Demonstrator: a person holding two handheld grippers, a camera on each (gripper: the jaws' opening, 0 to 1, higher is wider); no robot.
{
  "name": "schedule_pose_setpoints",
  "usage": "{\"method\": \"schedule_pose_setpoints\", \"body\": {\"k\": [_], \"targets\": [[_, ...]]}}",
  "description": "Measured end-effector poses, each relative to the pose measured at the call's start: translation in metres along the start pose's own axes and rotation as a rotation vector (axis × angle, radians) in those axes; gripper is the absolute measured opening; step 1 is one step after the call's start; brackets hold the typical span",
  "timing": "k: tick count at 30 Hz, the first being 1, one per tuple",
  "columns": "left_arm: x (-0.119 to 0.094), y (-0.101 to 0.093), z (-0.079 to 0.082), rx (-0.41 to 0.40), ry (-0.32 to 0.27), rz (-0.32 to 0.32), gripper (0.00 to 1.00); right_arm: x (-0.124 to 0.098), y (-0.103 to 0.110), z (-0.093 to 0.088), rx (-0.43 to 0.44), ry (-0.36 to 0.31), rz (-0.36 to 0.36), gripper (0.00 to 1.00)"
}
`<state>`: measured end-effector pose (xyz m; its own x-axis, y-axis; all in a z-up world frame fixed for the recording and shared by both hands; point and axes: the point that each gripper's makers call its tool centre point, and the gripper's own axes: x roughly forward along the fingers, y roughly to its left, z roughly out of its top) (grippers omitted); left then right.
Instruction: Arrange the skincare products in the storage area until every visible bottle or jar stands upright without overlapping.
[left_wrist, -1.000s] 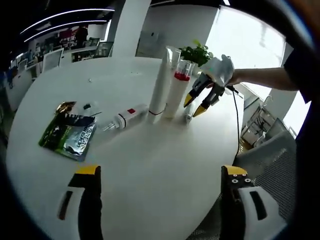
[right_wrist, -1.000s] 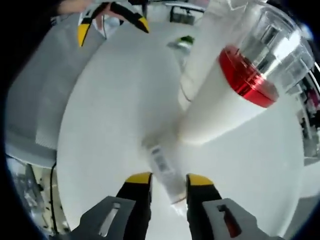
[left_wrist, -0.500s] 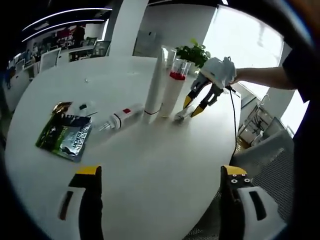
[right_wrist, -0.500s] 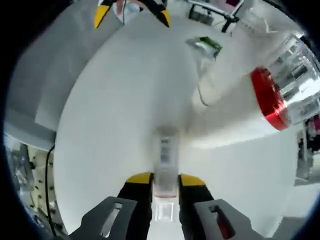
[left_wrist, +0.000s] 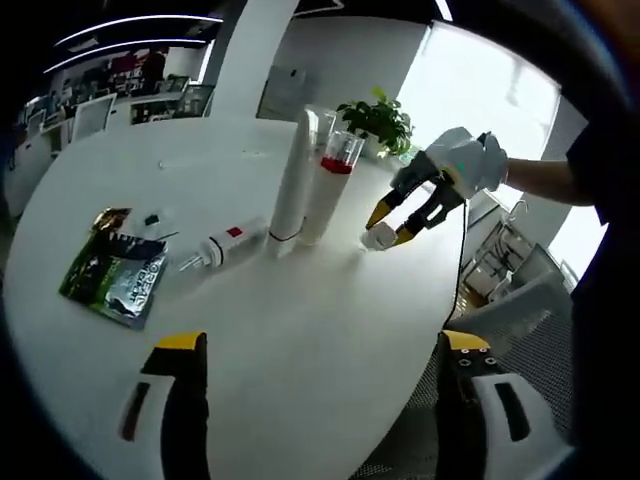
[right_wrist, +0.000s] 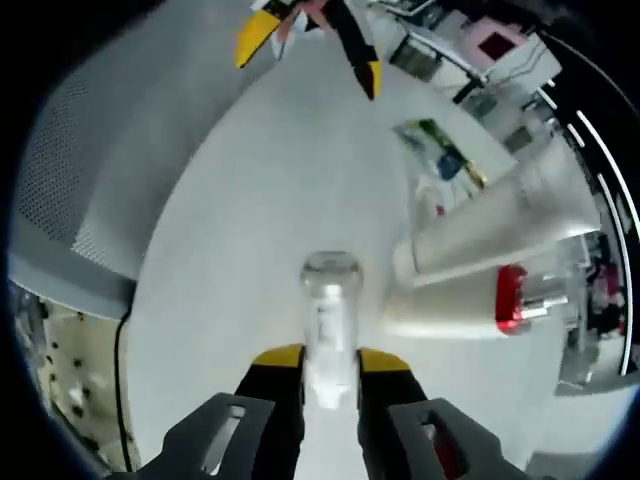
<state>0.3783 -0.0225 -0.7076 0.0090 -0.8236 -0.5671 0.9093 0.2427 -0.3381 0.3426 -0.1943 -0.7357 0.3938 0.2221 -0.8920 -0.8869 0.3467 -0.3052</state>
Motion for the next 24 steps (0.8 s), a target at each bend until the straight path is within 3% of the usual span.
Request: {"method": "schedule_pose_setpoints", "body": {"k": [6, 11, 15, 19, 22, 23, 24], "targets": [[-0.001, -0.007, 0.001, -0.008, -0.003, -0.023, 0.89, -0.013, -0.001, 0.006, 0.081, -0.049, -0.042, 0.10], [-0.004, -0.016, 0.008, -0.041, -0.026, -0.054, 0.87, -0.022, -0.003, 0.021, 0.113, -0.091, -0.082, 0.10], [-0.008, -0.027, 0.023, -0.081, -0.067, -0.093, 0.87, -0.030, -0.006, 0.039, 0.106, -0.119, -0.125, 0.10], [-0.016, -0.041, 0.049, -0.147, -0.142, -0.128, 0.86, -0.035, -0.011, 0.059, 0.064, -0.110, -0.208, 0.10], [-0.021, -0.045, 0.068, -0.173, -0.201, -0.088, 0.86, -0.039, -0.015, 0.066, 0.023, -0.064, -0.277, 0.10], [-0.021, -0.046, 0.073, -0.153, -0.205, -0.055, 0.85, -0.042, -0.018, 0.074, 0.049, -0.063, -0.328, 0.10], [-0.021, -0.045, 0.074, -0.128, -0.202, -0.021, 0.84, -0.042, -0.016, 0.080, 0.053, -0.071, -0.324, 0.10]]}}
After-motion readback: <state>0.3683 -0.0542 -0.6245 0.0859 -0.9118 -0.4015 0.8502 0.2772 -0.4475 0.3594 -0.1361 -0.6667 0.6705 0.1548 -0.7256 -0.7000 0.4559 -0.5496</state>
